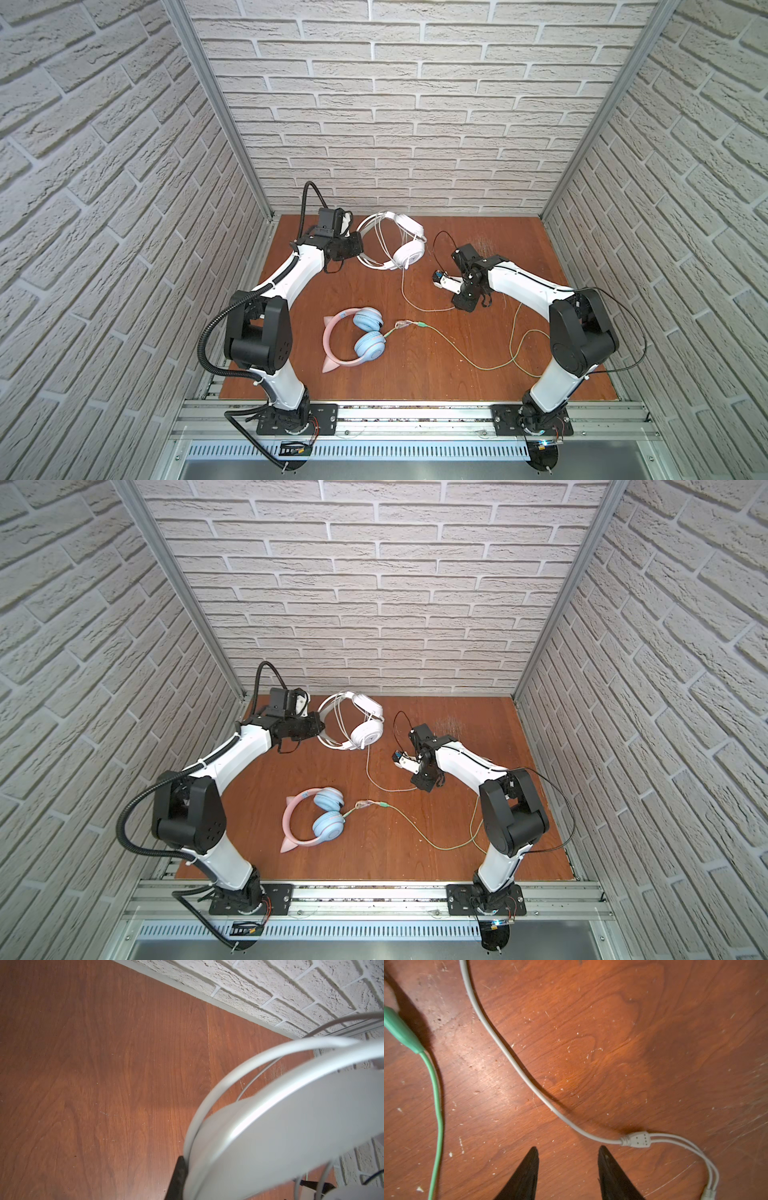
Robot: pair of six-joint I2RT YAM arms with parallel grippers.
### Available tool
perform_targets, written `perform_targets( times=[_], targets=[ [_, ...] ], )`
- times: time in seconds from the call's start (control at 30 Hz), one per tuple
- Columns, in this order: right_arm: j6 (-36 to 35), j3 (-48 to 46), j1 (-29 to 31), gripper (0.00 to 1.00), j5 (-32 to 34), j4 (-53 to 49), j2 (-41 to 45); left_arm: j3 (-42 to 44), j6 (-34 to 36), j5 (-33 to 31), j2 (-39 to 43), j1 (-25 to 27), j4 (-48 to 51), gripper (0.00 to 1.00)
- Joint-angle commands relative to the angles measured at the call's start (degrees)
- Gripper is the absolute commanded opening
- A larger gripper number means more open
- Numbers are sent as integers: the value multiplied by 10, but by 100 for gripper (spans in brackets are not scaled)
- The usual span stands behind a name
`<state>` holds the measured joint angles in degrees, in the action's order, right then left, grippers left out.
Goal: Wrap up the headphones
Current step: 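Move the open right gripper back down to the loose grey cable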
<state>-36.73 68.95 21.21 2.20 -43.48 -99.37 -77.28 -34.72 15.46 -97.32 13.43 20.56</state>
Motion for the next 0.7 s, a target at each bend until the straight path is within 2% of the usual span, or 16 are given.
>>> perform_targets(
  times=[0.0,0.17,0.27,0.67],
  targets=[
    [-77,26,1,49,4,27,-20,-7,-16,15,1,-7,-44,0],
    [-122,56,1,48,3,-3,-65,-5,-15,15,2,-11,-39,0],
    [-140,54,1,49,-22,-9,-69,-3,-15,15,3,-12,-36,0],
    [-151,74,-6,47,-37,-53,-118,-3,-13,10,6,-15,-26,0]
  ],
)
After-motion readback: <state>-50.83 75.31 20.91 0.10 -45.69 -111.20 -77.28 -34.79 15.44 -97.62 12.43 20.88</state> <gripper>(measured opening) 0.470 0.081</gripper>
